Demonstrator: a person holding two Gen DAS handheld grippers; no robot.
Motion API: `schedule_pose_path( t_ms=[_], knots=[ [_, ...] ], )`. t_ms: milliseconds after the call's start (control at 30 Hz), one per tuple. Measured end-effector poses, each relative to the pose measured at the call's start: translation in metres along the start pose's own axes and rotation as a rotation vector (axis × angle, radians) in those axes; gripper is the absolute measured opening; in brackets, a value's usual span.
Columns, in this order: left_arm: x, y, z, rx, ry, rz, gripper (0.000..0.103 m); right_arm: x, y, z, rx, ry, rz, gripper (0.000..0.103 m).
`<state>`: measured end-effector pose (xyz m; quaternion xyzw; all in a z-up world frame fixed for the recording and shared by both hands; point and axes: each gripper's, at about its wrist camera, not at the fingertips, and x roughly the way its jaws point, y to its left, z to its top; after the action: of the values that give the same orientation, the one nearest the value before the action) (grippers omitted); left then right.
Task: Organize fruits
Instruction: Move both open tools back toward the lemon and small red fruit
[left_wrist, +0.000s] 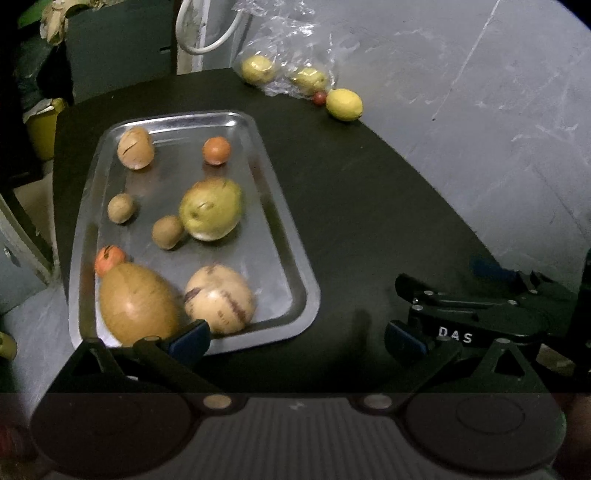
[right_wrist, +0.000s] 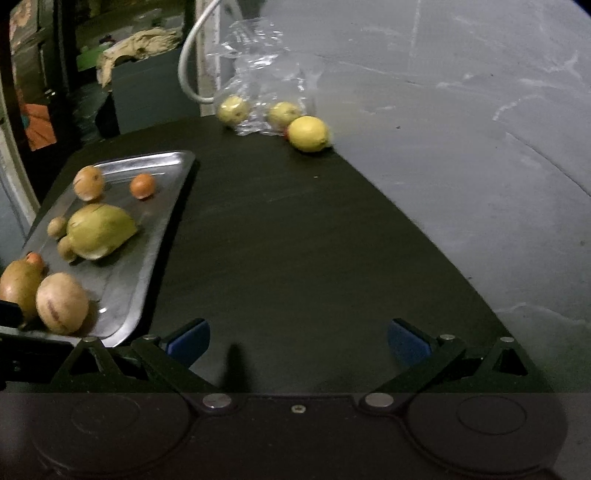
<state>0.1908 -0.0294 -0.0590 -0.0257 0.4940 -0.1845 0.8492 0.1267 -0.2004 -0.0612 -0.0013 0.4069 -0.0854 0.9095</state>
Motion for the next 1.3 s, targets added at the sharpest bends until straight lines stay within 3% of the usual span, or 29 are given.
schedule_pose_path(
  t_ms=[400,933,1133,1300],
  knots=[
    [0.004,-0.016,0.036,-0.046,-0.072,0.031,0.102,0.017,-0.018,0.015,-0.009,-0.031,0.02,0.102],
    [0.029,0.002,0.108,-0.149,-0.078,0.187,0.102,0.05,-0.02,0.073,-0.052,-0.089,0.133,0.102],
    [0.053,0.022,0.147,-0.308,-0.036,0.14,0.102,0.082,-0.011,0.098,0.031,-0.09,0.178,0.102],
    [0.078,0.025,0.184,-0.309,-0.055,0.117,0.102,0.111,-0.008,0.121,0.062,-0.103,0.189,0.102]
  ],
)
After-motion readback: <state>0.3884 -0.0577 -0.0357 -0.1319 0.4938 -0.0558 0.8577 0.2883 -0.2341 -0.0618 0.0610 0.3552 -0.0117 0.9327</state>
